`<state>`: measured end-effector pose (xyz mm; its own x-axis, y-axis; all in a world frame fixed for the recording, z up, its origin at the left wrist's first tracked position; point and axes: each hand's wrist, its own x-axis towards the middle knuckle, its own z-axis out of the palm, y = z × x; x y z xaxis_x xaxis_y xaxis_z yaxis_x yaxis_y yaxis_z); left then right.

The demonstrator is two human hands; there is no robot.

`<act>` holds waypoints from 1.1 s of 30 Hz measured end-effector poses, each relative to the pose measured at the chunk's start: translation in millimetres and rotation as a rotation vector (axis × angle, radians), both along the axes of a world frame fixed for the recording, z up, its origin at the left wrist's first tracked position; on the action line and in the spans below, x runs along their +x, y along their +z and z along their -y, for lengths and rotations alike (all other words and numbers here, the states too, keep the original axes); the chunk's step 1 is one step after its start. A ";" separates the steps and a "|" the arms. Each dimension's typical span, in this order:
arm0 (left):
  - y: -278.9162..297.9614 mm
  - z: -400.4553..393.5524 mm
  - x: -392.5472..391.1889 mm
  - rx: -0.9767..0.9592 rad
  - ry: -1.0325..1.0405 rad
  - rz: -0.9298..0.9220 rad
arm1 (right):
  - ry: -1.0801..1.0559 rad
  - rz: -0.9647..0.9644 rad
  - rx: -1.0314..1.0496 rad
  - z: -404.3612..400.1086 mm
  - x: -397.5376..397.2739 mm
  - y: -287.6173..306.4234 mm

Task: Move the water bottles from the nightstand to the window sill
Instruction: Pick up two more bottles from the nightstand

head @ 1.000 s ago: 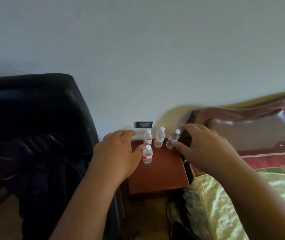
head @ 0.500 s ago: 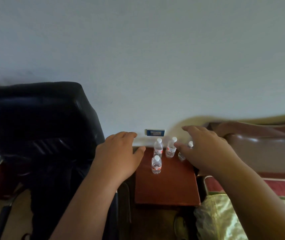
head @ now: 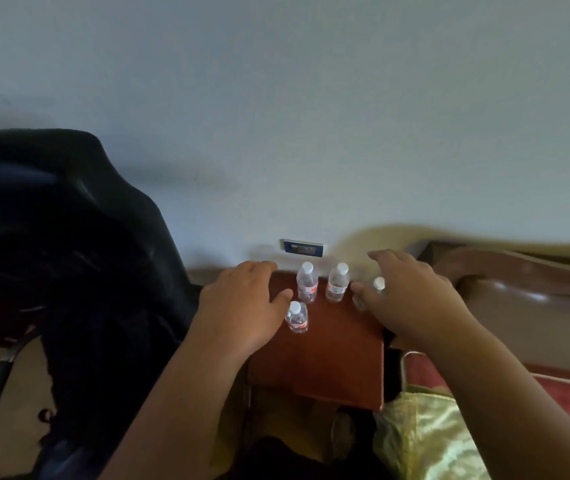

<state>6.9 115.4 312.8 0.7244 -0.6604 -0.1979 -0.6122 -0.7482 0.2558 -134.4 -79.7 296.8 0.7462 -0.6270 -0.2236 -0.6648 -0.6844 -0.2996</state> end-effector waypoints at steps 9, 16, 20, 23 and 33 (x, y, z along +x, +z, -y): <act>-86.5 42.2 10.5 -0.022 0.044 -0.104 | -0.050 -0.065 0.187 42.3 11.3 -82.8; -173.1 51.2 19.1 -0.110 0.091 -0.267 | -0.108 -0.073 0.253 68.4 20.7 -169.1; -220.0 49.8 27.0 -0.130 0.151 -0.302 | -0.099 -0.149 0.290 80.9 29.0 -217.9; -249.5 49.9 34.0 -0.087 0.154 -0.324 | -0.130 -0.174 0.304 89.5 36.1 -245.7; -311.5 54.3 36.4 -0.049 0.137 -0.371 | -0.147 -0.204 0.314 115.5 47.7 -296.6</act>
